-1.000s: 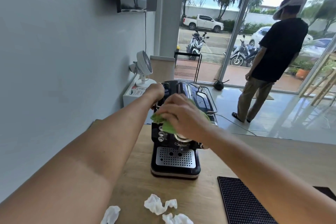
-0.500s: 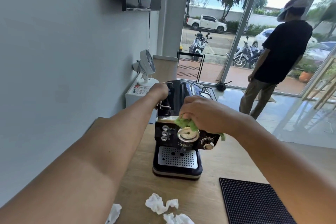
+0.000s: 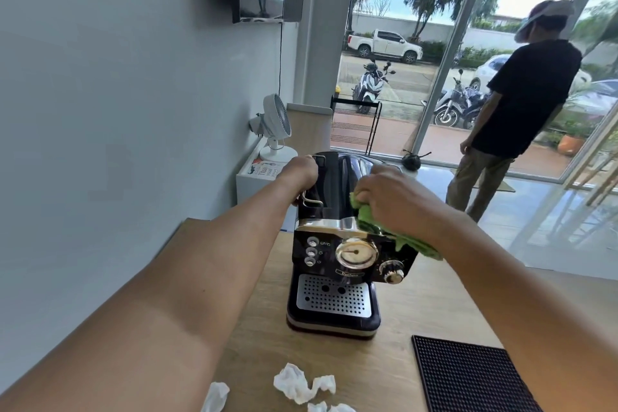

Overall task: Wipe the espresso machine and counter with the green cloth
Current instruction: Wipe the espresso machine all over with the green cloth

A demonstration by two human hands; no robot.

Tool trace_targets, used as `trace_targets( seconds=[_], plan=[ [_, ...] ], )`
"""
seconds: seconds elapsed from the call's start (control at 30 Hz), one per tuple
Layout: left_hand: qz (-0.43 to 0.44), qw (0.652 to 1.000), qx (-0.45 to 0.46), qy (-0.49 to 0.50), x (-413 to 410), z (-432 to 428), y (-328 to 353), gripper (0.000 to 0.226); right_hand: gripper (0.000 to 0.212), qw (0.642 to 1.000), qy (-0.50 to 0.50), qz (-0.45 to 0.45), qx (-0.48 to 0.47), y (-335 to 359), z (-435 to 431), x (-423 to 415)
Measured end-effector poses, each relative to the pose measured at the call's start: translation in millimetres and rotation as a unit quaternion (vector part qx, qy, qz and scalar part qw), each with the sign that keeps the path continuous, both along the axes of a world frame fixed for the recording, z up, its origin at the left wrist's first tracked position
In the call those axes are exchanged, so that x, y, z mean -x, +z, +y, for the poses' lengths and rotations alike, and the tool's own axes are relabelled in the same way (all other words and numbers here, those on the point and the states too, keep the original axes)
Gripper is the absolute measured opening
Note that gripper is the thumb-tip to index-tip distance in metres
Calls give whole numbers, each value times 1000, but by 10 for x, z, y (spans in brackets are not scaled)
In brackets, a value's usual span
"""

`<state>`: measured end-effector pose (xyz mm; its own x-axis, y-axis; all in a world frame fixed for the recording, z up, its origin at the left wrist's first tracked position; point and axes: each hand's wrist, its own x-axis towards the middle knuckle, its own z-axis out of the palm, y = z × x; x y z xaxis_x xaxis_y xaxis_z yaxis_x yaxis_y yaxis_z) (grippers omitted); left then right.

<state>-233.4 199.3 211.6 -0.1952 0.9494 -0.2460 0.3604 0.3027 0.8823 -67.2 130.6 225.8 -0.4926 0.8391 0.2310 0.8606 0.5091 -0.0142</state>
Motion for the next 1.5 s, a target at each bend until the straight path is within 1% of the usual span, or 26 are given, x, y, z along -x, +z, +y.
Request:
trace_targets(
  seconds=[0.07, 0.1, 0.13, 0.17, 0.2, 0.27, 0.33, 0.43, 0.53, 0.6, 0.7, 0.8, 0.87, 1.0, 1.1, 1.17, 1.2, 1.33, 1.4, 1.5],
  plan=[
    [-5, 1000, 4, -5, 21, -2, -3, 46, 19, 994, -34, 107, 2, 142, 107, 70],
    [-15, 1000, 4, -16, 36, 1, -7, 44, 19, 987, -41, 154, 20, 178, 160, 148],
    [-25, 999, 7, -28, 55, -3, -8, 40, 18, 982, -36, 178, 51, 180, 205, 252],
    [-30, 999, 10, -37, 68, -3, -7, 36, 17, 980, -24, 176, 83, 158, 247, 355],
    [-32, 998, 15, -44, 76, -5, -1, 32, 19, 982, -17, 154, 104, 103, 300, 444],
    [-22, 998, 18, -59, 91, -12, 11, 29, 23, 991, -11, 89, 104, -15, 379, 576],
    [-14, 997, 19, -73, 121, -32, 29, 33, 23, 993, 3, 59, 104, -35, 413, 650],
    [-5, 997, 29, -77, 140, -30, 16, 41, 22, 986, 46, 67, 144, 2, 392, 606],
    [0, 997, 30, -70, 120, -23, 10, 43, 24, 974, 84, 81, 193, 26, 328, 474],
    [5, 997, 27, -71, 115, 6, 4, 44, 23, 971, 93, 83, 202, 34, 327, 391],
    [11, 998, 24, -64, 104, 15, -1, 47, 23, 977, 79, 90, 175, -8, 269, 252],
    [3, 999, 8, -50, 90, 30, -31, 46, 23, 983, 62, 112, 133, -84, -4, 129],
    [0, 999, 1, -44, 63, 63, -47, 44, 21, 988, 78, 93, 93, -129, -228, 141],
    [35, 999, -17, -3, 32, 99, -54, 46, 28, 990, 120, 74, 23, -224, -379, 412],
    [69, 997, -15, -16, 42, 112, -40, 48, 28, 988, 151, 27, -23, -340, -380, 582],
    [61, 998, -21, -20, 45, 127, -52, 49, 26, 984, 177, 1, -21, -368, -380, 533],
    [61, 998, -20, -18, 43, 83, -38, 49, 26, 982, 187, 1, -20, -365, -370, 451],
    [43, 998, -9, -40, 54, 13, -29, 52, 19, 985, 167, 49, -15, -219, -402, 88],
    [33, 999, -2, -39, 56, 15, -34, 53, 20, 988, 152, 20, 29, -57, -458, 30],
    [32, 999, 4, -32, 37, 1, -16, 52, 23, 987, 81, -104, 86, 280, -363, -9]
  ],
)
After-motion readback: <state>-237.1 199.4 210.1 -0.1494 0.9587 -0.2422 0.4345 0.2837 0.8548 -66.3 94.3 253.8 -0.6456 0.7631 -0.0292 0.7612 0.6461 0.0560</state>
